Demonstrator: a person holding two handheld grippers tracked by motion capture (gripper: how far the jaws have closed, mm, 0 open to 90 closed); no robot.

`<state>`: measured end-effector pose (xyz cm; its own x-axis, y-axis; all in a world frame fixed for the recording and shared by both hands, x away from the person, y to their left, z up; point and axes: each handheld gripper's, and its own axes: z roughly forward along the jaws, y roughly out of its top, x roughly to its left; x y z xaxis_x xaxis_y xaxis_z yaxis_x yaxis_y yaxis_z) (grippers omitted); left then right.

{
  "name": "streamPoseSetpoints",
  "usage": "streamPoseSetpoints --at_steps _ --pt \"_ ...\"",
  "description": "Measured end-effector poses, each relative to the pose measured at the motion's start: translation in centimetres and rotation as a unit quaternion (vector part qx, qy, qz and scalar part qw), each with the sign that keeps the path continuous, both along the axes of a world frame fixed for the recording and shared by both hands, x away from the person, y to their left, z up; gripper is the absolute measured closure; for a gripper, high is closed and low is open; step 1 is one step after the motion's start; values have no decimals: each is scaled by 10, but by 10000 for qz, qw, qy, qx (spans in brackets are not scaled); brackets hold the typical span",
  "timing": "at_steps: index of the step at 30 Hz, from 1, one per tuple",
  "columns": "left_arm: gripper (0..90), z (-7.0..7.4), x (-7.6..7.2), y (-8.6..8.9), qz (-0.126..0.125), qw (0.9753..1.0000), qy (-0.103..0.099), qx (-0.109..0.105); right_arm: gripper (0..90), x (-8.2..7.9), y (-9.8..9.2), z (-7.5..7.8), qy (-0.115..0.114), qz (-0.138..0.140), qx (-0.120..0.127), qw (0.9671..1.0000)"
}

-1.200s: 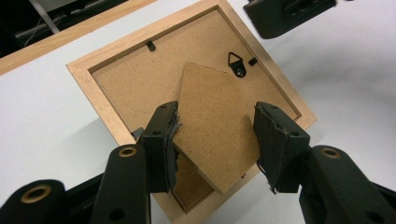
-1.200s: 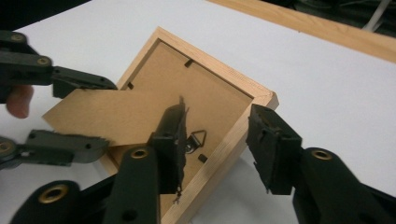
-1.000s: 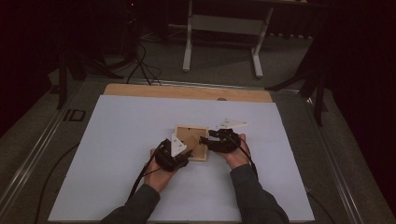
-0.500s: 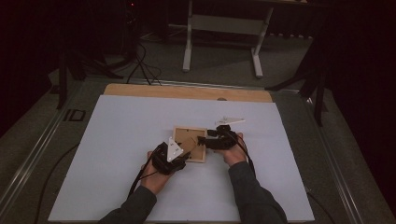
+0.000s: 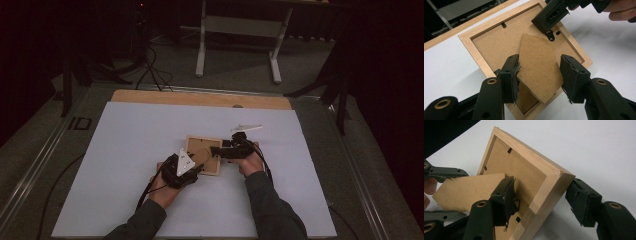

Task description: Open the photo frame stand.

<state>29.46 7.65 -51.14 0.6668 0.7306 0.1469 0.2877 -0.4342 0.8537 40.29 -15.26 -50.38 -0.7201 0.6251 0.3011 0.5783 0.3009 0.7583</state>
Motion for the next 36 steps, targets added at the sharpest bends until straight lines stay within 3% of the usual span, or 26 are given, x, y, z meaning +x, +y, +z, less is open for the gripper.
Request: streamPoseSetpoints --at_steps 4,7,9,13,16,20,25,31,33,36 --pt "501 2 6 7 -180 9979 398 -470 412 -1 -1 1 -24 8 31 10000" --pt "499 2 12 13 -230 9926 801 -887 415 -2 1 2 -74 24 20 10000" --pt "491 2 16 14 -218 9888 1045 -1044 415 -3 1 3 -107 52 0 9999" --pt "501 -1 21 14 -155 9837 1422 -1088 416 -3 1 2 -108 36 1 9999" --pt "515 0 23 14 -157 9827 1490 -1090 417 -4 2 3 -138 39 -13 9999" --pt "602 4 26 17 -193 9802 1598 -1152 419 -5 2 4 -189 64 -58 9998" --pt "611 6 25 15 -276 9808 1610 -1067 420 -6 3 6 -241 79 -97 9996" --pt "621 6 23 15 -364 9834 1518 -920 431 -8 4 10 -329 149 -82 9993" --pt "622 7 22 14 -374 9864 1391 -797 435 -9 4 12 -349 147 -54 9993" --pt "626 6 22 14 -361 9879 1324 -719 447 -10 5 16 -443 142 -68 9989"
